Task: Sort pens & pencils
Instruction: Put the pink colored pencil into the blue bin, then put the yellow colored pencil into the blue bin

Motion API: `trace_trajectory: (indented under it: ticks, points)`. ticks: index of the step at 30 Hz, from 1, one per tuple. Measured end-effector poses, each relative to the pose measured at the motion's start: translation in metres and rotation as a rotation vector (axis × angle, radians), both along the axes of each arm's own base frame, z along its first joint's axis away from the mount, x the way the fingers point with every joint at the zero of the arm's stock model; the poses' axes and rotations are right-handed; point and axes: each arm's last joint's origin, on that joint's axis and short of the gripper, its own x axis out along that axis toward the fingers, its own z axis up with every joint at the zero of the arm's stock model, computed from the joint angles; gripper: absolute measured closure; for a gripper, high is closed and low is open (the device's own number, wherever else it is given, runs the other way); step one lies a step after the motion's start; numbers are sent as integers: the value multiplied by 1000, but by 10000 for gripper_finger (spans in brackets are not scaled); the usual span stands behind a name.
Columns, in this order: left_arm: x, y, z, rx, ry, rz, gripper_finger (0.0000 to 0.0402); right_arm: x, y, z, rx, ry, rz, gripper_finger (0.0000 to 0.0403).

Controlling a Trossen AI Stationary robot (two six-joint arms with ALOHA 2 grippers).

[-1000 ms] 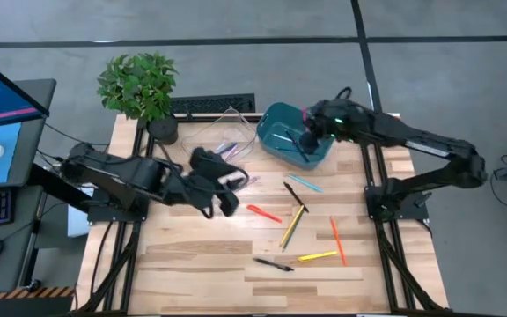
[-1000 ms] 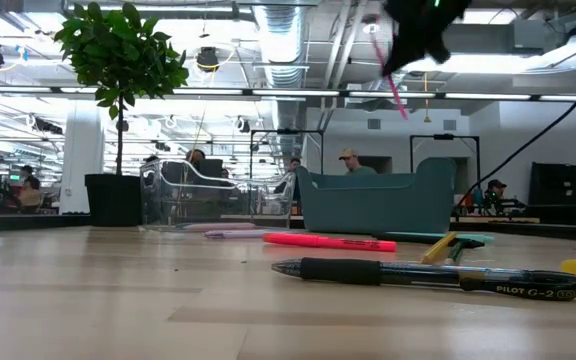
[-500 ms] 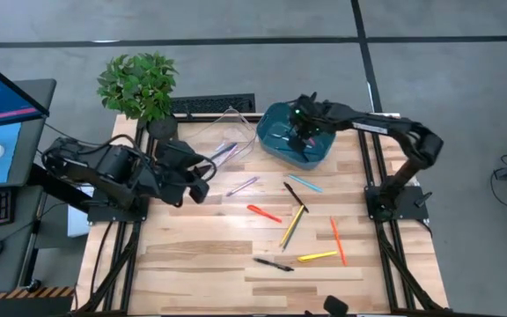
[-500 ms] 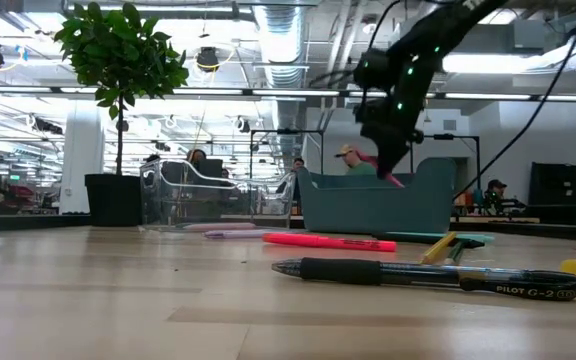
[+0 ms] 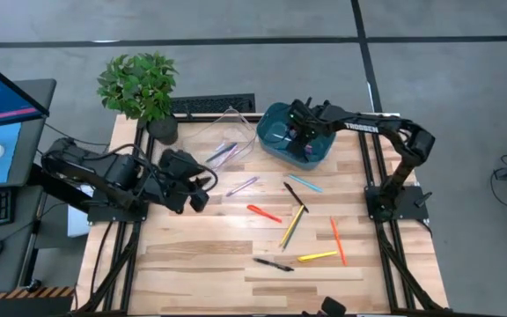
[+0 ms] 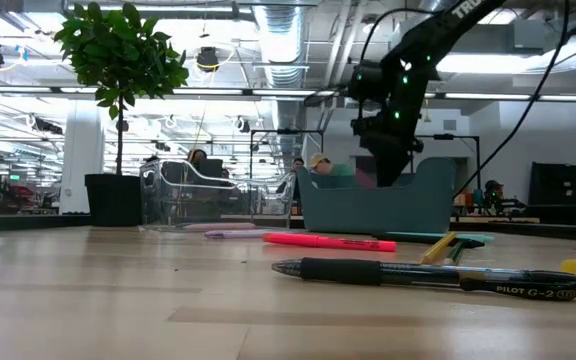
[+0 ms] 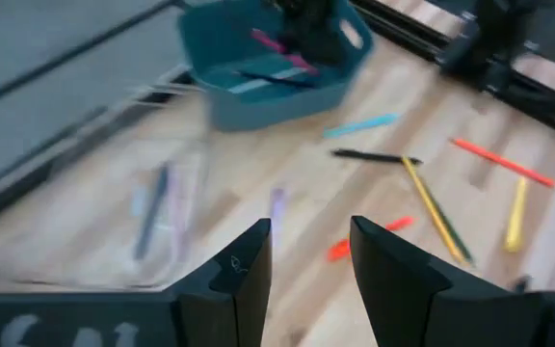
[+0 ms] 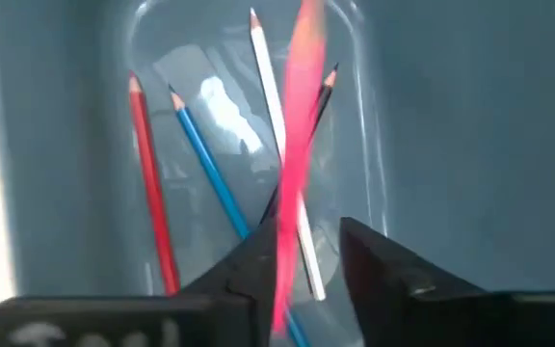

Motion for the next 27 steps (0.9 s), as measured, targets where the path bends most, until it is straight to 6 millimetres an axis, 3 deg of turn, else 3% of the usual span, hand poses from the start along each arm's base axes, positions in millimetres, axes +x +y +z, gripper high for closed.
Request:
trace_trajectory:
  ticks: [7,10,12,19,27]
  points:
    - [8,-1,-41,-75,-104,-104,270,1,-6,32,20,-44,-52,158]
    - [16,-3,-57,-70,-137,-166,270,-1,-1,53,87,-117,-37,146]
    - [27,-5,-70,-71,-156,-189,270,-4,5,78,87,-204,-38,146]
    - [67,-5,-122,-62,-72,-200,270,-45,52,149,75,-372,-91,158]
    - [131,-24,-175,-74,-124,-334,270,-85,105,178,80,-404,-133,168]
